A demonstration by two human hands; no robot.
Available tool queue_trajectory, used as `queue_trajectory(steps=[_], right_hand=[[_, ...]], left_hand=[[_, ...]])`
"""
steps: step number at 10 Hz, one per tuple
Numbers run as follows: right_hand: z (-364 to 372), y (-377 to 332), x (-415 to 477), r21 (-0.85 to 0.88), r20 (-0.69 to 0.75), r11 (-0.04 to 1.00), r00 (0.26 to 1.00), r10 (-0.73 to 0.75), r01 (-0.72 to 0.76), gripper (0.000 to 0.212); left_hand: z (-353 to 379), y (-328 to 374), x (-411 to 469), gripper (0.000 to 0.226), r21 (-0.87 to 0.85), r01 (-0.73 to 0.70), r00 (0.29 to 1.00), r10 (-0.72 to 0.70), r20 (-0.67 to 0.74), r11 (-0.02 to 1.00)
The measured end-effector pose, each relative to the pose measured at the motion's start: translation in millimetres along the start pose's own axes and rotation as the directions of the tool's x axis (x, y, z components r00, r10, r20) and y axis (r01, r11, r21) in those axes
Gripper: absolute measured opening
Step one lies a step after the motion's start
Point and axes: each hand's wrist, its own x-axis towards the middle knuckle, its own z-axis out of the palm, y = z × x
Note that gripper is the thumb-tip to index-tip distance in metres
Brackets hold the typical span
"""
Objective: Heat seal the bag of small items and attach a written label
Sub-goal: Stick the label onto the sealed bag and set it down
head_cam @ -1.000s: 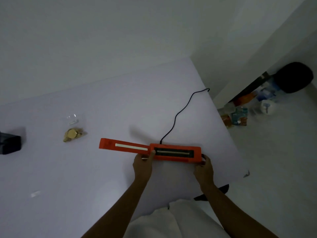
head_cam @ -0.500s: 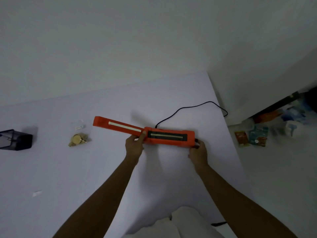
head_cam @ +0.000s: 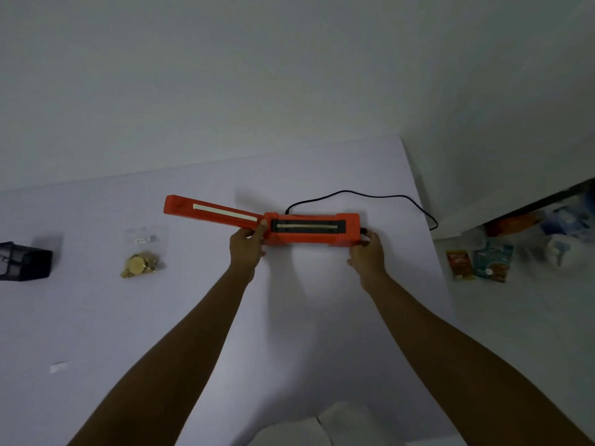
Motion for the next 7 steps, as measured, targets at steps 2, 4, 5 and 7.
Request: queue_trajectory(steps=[2,4,5,7], right_hand=[[-5.8,7.5,-9.2,-0.063,0.042,0.998,0.999,-0.009,0.012,0.06],[-4.5,28.0,-24.8,-0.269,0.063,0.96,0.993,0.1,-0.08,0.023],[0.8,2.8,-61.2,-0.391,0.129,0.919,0.992,-0.001,0.052,0.015],[25.3,-123.1,-132.7,-0.466,0.284,0.677,0.821,-0.496,0.57,0.034]], left_hand=[[-2.9,-2.3,-5.1,0.041,0.088,-0.023,0.999,0.02,0.033,0.996],[-18.9,-15.2,-35.2,0.071,0.551,-0.11,0.985,0.017,0.172,0.827],[-38.9,-2.9,-57.7,0.067,0.648,-0.292,0.946,0.112,0.305,0.703],[-98.9,105.9,-78.9,0.061,0.688,-0.625,0.759,0.491,0.426,0.37]])
